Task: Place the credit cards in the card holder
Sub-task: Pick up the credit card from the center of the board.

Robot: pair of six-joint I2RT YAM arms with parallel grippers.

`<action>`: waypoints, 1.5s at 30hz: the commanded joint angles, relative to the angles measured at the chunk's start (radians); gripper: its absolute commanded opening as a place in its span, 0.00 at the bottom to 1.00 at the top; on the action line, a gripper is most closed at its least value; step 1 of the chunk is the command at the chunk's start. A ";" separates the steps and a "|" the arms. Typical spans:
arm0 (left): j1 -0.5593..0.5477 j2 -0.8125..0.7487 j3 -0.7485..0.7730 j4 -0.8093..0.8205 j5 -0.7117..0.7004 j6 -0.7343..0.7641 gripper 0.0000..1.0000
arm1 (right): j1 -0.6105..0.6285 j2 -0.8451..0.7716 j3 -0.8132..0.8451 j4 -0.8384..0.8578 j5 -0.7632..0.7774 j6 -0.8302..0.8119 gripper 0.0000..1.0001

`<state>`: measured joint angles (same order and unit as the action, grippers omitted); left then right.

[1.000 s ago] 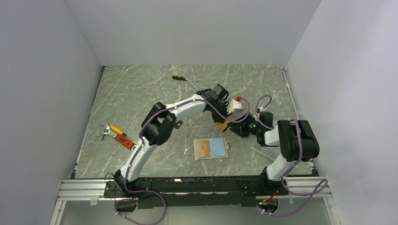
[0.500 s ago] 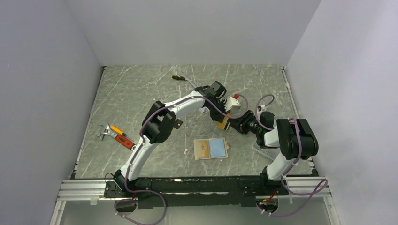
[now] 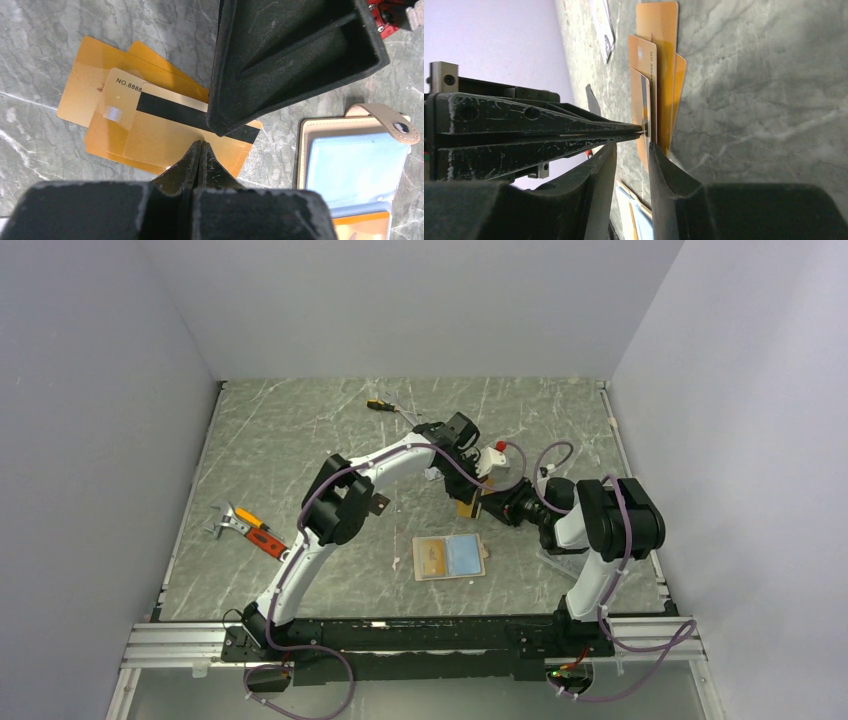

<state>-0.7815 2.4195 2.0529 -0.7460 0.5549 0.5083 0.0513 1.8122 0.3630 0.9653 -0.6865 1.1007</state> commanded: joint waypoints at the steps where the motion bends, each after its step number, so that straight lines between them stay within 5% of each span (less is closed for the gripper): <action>1: -0.004 0.043 -0.002 -0.033 0.014 0.019 0.00 | 0.010 -0.018 0.010 0.175 -0.041 0.046 0.32; 14: 0.037 0.049 0.004 -0.033 0.083 -0.002 0.00 | 0.035 0.071 0.023 0.265 -0.067 0.085 0.30; 25: 0.058 0.058 0.020 -0.044 0.114 -0.009 0.00 | 0.036 -0.073 0.049 -0.211 0.050 -0.124 0.32; 34: 0.058 0.043 0.016 -0.058 0.124 -0.021 0.00 | 0.060 -0.196 0.047 -0.387 0.095 -0.167 0.35; 45: 0.076 0.008 0.046 -0.067 0.187 -0.082 0.00 | 0.146 -0.119 0.012 -0.264 0.110 -0.085 0.36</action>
<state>-0.7143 2.4508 2.0819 -0.7925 0.6914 0.4503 0.1837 1.6756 0.3889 0.6609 -0.6102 1.0004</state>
